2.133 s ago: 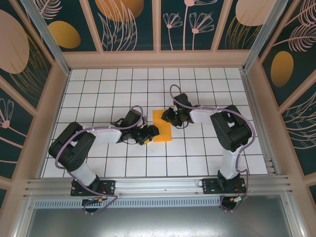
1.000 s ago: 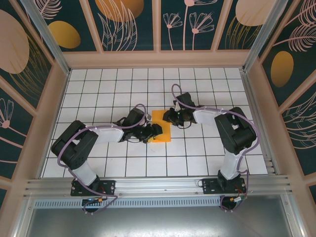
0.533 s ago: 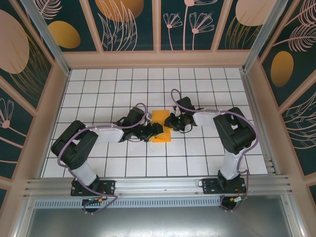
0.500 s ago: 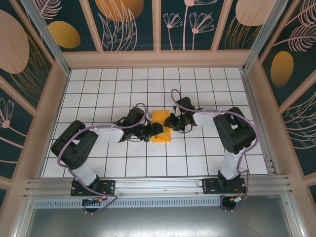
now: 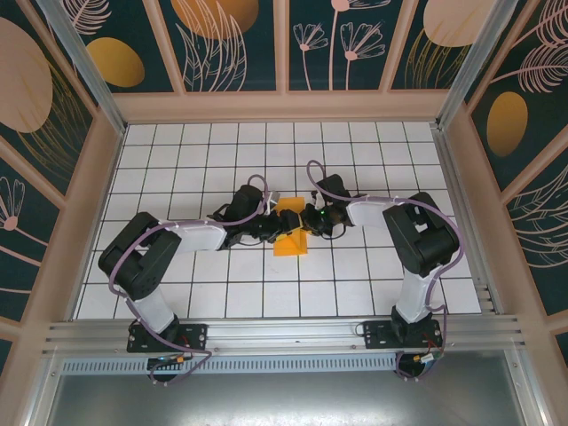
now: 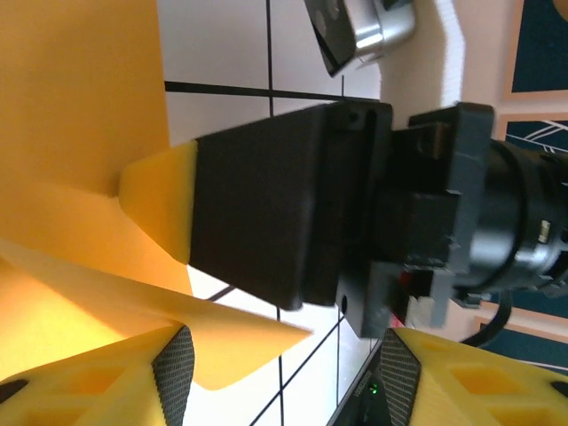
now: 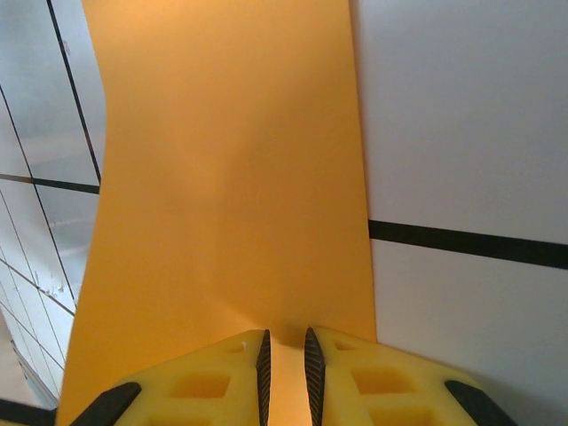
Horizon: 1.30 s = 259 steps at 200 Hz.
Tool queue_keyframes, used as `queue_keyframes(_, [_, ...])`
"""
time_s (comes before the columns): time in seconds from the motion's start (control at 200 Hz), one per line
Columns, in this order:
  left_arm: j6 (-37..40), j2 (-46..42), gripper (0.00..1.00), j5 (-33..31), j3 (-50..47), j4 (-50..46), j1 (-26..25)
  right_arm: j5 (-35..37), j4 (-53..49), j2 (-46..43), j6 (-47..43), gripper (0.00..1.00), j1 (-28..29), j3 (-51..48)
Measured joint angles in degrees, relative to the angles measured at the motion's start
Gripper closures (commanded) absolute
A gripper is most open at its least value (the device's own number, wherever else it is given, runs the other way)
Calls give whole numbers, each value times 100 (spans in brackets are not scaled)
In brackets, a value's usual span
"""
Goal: Fold a paper plane with a square sheet of paper (pick it up from the middle)
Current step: Fold the triangle a second time at the center of the table.
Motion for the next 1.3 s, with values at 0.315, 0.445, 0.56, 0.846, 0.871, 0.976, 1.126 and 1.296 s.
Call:
queue_keyframes(0.315, [-153, 221, 56, -142, 28, 210, 0, 76, -116, -748, 87, 74, -188, -293])
queue_keyframes(0.445, [-234, 221, 63, -234, -35, 315, 0, 138, -61, -1364, 155, 72, -433, -533])
queue_keyframes(0.56, [-293, 223, 67, -313, -131, 369, 0, 125, 4, -1709, 133, 68, -575, -767])
queue_keyframes(0.846, [-345, 234, 74, -433, -243, 476, 0, -358, 310, -1753, -46, 61, -363, -1071])
queue_keyframes(0.871, [-345, 243, 75, -435, -249, 483, 0, -400, 350, -1751, -66, 61, -323, -1071])
queue_keyframes(0.976, [-345, 258, 77, -450, -271, 516, 0, -520, 483, -1746, -157, 63, -168, -1071])
queue_keyframes(1.126, [-345, 280, 78, -448, -321, 562, 0, -570, 522, -1613, -210, 65, -70, -1071])
queue_keyframes(1.296, [-345, 280, 79, -448, -376, 621, 0, -564, 518, -1462, -210, 67, -70, -1071])
